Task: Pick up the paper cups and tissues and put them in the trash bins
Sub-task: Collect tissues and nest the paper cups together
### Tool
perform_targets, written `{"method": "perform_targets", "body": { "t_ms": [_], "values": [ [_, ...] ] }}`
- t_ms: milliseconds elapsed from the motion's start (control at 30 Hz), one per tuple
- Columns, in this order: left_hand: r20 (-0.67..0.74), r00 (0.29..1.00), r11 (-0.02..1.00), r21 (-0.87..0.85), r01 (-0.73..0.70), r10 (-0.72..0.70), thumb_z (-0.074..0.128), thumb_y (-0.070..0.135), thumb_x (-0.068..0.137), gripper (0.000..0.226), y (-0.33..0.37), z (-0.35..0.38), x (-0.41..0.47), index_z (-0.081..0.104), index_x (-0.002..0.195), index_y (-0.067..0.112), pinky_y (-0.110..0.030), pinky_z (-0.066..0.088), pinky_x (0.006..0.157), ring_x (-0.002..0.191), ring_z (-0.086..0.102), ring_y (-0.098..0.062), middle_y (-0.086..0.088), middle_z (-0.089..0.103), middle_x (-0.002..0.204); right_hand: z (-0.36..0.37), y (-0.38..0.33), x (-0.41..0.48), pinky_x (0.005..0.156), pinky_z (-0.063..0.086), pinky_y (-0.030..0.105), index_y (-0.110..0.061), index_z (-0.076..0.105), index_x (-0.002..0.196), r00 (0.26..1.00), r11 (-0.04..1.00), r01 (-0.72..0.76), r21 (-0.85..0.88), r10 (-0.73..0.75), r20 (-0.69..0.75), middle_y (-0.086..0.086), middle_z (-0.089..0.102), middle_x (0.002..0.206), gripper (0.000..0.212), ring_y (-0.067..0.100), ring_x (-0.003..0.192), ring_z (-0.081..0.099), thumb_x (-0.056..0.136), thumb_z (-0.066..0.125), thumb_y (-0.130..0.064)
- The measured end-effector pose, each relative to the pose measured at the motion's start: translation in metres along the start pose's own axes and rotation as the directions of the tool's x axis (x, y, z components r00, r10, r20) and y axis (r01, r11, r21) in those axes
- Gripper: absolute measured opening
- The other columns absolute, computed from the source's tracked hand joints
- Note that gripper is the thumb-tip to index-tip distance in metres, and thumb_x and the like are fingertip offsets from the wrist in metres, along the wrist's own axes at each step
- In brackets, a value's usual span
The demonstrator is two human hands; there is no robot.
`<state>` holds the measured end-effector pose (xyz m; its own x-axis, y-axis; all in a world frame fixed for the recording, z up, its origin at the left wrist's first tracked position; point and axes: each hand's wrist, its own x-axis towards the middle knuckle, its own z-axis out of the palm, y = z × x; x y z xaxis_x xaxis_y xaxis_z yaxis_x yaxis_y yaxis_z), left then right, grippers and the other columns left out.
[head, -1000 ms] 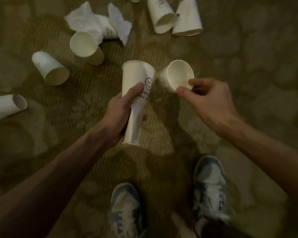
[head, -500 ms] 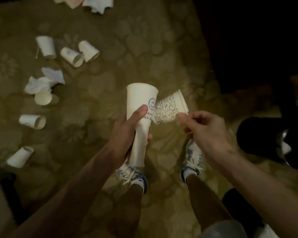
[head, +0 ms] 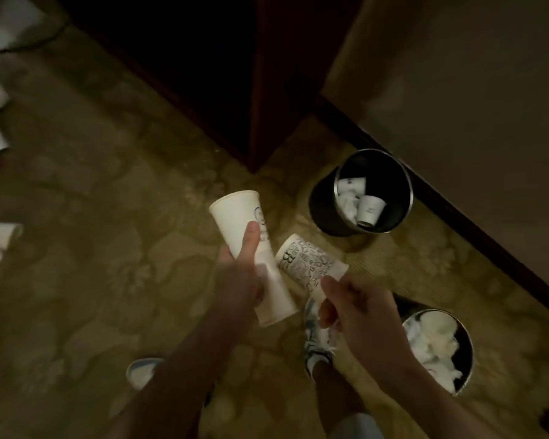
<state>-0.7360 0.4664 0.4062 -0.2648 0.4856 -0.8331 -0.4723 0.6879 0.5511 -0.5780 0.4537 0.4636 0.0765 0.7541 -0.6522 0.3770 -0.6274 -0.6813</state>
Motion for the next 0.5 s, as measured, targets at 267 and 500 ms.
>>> {"method": "perform_targets", "body": {
  "t_ms": [267, 500],
  "values": [
    [0.093, 0.992, 0.954, 0.278, -0.11, 0.088, 0.062, 0.07, 0.076, 0.069, -0.041, 0.198, 0.062, 0.045, 0.123, 0.022, -0.034, 0.052, 0.067, 0.09, 0.064, -0.016, 0.003, 0.062, 0.105, -0.12, 0.056, 0.117, 0.053, 0.049, 0.019, -0.008, 0.062, 0.069, 0.991, 0.99, -0.083, 0.116, 0.094, -0.098, 0.005, 0.069, 0.059, 0.034, 0.013, 0.052, 0.065, 0.098, 0.056, -0.026],
    [0.031, 0.994, 0.84, 0.538, 0.074, -0.107, 0.062, 0.069, 0.08, 0.08, -0.055, 0.279, 0.154, 0.046, 0.133, 0.012, -0.035, 0.057, 0.067, 0.088, 0.065, -0.025, -0.009, 0.064, 0.111, -0.158, 0.087, 0.233, 0.042, 0.044, 0.019, -0.006, 0.065, 0.075, 0.971, 0.948, -0.236, 0.213, 0.238, 0.015, 0.002, 0.067, 0.055, 0.034, 0.012, 0.049, 0.065, 0.098, 0.055, -0.028]
  ]
}}
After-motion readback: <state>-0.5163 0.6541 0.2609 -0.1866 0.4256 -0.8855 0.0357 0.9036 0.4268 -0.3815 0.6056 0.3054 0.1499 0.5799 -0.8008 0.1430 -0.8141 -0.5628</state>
